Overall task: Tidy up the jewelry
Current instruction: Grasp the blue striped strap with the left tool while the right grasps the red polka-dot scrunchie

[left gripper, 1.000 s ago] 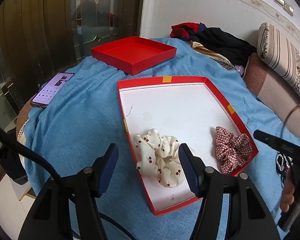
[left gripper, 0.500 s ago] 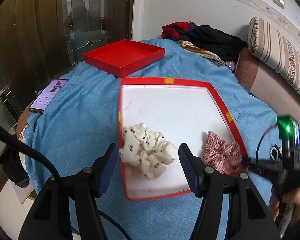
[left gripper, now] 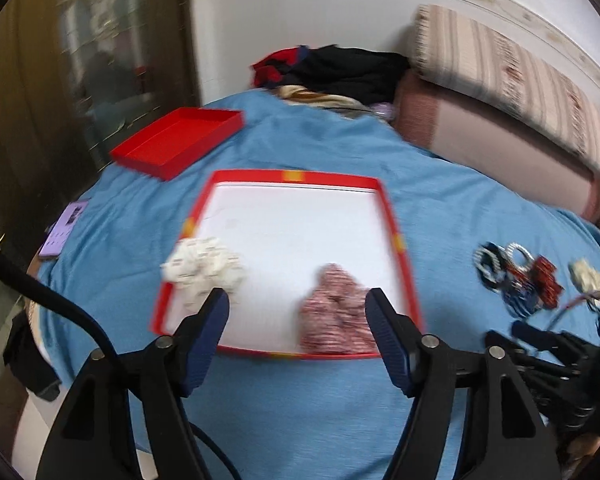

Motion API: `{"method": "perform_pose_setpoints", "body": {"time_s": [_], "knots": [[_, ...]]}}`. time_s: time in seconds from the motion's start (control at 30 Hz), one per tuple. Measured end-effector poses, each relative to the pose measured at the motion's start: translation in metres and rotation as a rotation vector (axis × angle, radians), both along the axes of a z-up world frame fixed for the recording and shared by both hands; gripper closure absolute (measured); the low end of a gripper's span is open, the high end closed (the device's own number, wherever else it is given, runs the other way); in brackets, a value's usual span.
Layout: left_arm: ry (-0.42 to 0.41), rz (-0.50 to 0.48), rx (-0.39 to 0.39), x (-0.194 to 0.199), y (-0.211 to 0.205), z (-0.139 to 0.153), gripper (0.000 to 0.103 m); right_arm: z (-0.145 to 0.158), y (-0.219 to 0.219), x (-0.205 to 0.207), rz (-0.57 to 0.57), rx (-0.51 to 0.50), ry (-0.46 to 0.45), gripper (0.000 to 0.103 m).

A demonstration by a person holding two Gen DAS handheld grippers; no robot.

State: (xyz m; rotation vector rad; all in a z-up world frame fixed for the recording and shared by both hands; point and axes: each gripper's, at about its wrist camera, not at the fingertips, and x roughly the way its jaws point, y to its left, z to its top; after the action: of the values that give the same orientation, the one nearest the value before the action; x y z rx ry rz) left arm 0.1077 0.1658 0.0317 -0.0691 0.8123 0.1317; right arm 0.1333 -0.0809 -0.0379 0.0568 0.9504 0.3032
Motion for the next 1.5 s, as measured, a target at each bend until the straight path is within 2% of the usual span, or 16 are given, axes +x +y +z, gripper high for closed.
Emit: {"method": "perform_pose_setpoints", "body": {"time_s": [0.1,0.2,0.33,0.43,0.53,0.7,0.83,0.97,1.1,1.17,1.2,1.23,1.27,1.33,1.5], "knots": [[0.010,-0.066,-0.016,0.010,-0.035,-0.002,0.033,-0.001,-0.056,-0.021,-0.092,-0.029,-0.024,0.048],[0.025,-0.130,-0.047,0.027,-0.068,-0.009,0.033,-0.010,-0.111,-0.025,-0.182,-0.014,-0.004,0.048],[0.066,-0.240,-0.068,0.061,-0.114,-0.029,0.033,-0.010,-0.152,-0.014,-0.258,0.004,-0.005,0.048],[0.126,-0.310,-0.062,0.089,-0.145,-0.050,0.034,-0.014,-0.174,-0.008,-0.285,0.029,-0.010,0.048],[0.147,-0.395,-0.085,0.097,-0.172,-0.065,0.040,-0.019,-0.187,0.003,-0.287,0.066,-0.018,0.048],[0.177,-0.547,-0.152,0.095,-0.220,-0.088,0.040,-0.024,-0.193,0.022,-0.279,0.169,-0.022,0.048],[0.221,-0.576,-0.193,0.105,-0.243,-0.105,0.040,-0.025,-0.186,0.052,-0.245,0.226,-0.013,0.048],[0.251,-0.559,-0.252,0.121,-0.252,-0.117,0.040,-0.034,-0.179,0.081,-0.223,0.230,0.017,0.047],[0.280,-0.577,-0.314,0.128,-0.257,-0.126,0.041,-0.044,-0.175,0.091,-0.222,0.218,0.039,0.048],[0.294,-0.601,-0.352,0.128,-0.260,-0.130,0.051,-0.048,-0.176,0.092,-0.221,0.223,0.047,0.048],[0.300,-0.610,-0.371,0.128,-0.263,-0.130,0.069,-0.051,-0.175,0.091,-0.220,0.226,0.057,0.057],[0.307,-0.609,-0.375,0.127,-0.265,-0.131,0.085,-0.053,-0.176,0.091,-0.217,0.231,0.067,0.080],[0.310,-0.613,-0.378,0.125,-0.267,-0.130,0.085,-0.055,-0.177,0.090,-0.213,0.237,0.083,0.088],[0.291,-0.605,-0.333,0.118,-0.271,-0.124,0.086,-0.054,-0.182,0.085,-0.229,0.243,0.077,0.094],[0.253,-0.587,-0.306,0.096,-0.252,-0.101,0.086,-0.035,-0.201,0.058,-0.271,0.268,0.036,0.097]]}}
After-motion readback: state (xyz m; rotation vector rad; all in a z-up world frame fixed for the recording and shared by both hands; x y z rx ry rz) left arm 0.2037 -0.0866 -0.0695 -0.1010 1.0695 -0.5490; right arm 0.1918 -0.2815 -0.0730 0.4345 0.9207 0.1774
